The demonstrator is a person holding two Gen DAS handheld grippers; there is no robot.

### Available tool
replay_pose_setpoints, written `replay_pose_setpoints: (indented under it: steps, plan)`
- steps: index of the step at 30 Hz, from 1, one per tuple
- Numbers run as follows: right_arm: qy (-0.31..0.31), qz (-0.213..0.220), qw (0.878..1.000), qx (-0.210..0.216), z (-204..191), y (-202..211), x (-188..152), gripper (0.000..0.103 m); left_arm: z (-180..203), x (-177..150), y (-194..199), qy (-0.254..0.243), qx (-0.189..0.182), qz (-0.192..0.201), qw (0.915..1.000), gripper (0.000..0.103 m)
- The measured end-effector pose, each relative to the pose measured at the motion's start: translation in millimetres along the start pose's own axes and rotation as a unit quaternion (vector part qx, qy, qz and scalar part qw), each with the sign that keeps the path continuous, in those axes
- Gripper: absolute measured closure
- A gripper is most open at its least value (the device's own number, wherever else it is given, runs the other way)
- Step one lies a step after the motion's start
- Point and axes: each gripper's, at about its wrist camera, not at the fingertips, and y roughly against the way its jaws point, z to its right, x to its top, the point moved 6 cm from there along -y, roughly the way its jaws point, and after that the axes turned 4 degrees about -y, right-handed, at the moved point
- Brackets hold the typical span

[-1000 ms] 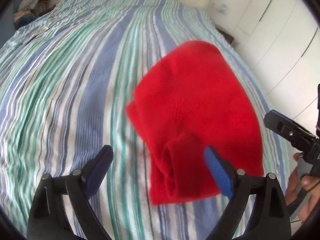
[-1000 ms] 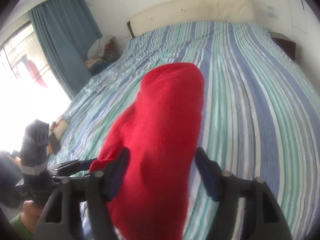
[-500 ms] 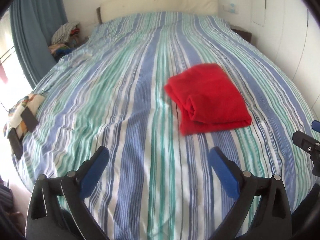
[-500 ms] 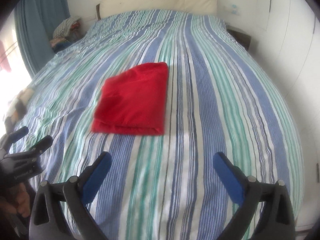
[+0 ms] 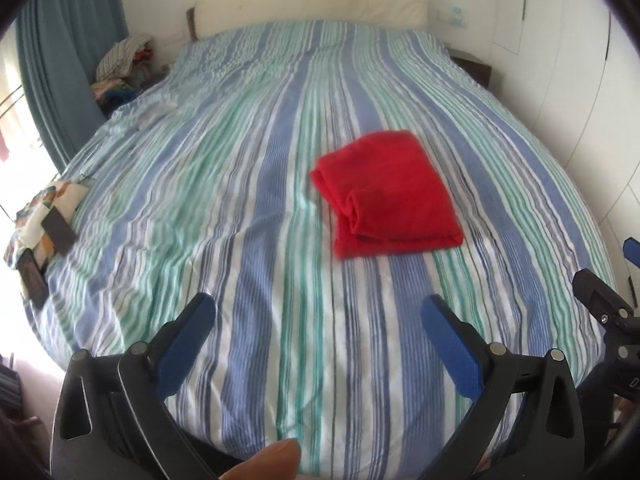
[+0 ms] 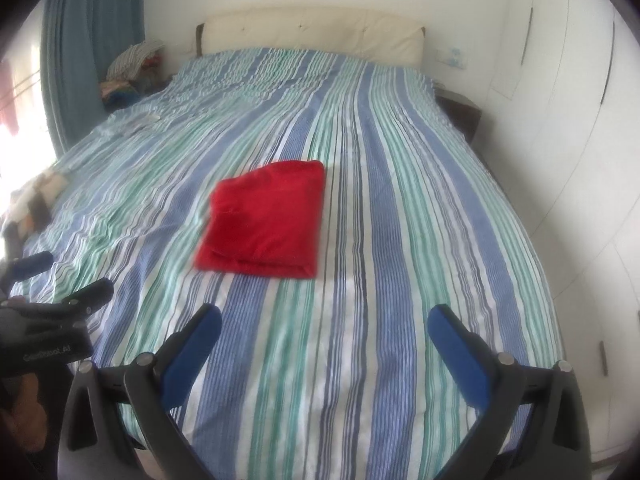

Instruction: Fold small clothes

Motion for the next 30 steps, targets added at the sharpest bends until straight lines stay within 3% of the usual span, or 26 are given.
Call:
replay_pose_setpoints:
  steps: [4, 9, 15, 18, 22, 27, 30]
  plan:
    - [0.001, 0.008, 1.000, -0.002, -1, 10, 2, 0.001, -1, 4, 8, 0.015, -0.021, 0.001, 0.9997, 0.000]
    - [0.001, 0.014, 1.000, -0.005, 0, 18, 5, 0.001, -11, 11, 20, 0.022, 0.013, 0.028, 0.9993, 0.000]
    - [0.003, 0.015, 1.000, -0.003, -2, 25, 4, 0.001, -20, 20, 36, 0.029, 0.026, 0.061, 0.9974, 0.000]
    - [0.002, 0.017, 1.000, -0.001, -2, 28, 6, 0.001, -19, 24, 43, 0.024, 0.023, 0.061, 0.9976, 0.000]
    - [0.001, 0.019, 1.000, -0.003, -1, 30, 8, 0.001, -14, 21, 47, -0.004, 0.059, 0.060, 0.9965, 0.000]
    - [0.004, 0.013, 1.000, 0.000, -3, 32, 9, 0.001, -4, 9, 36, 0.005, -0.012, 0.019, 0.9997, 0.000]
    - [0.008, 0.010, 1.000, 0.001, -5, 33, 10, 0.001, -1, 7, 33, 0.010, -0.013, 0.006, 0.9998, 0.000]
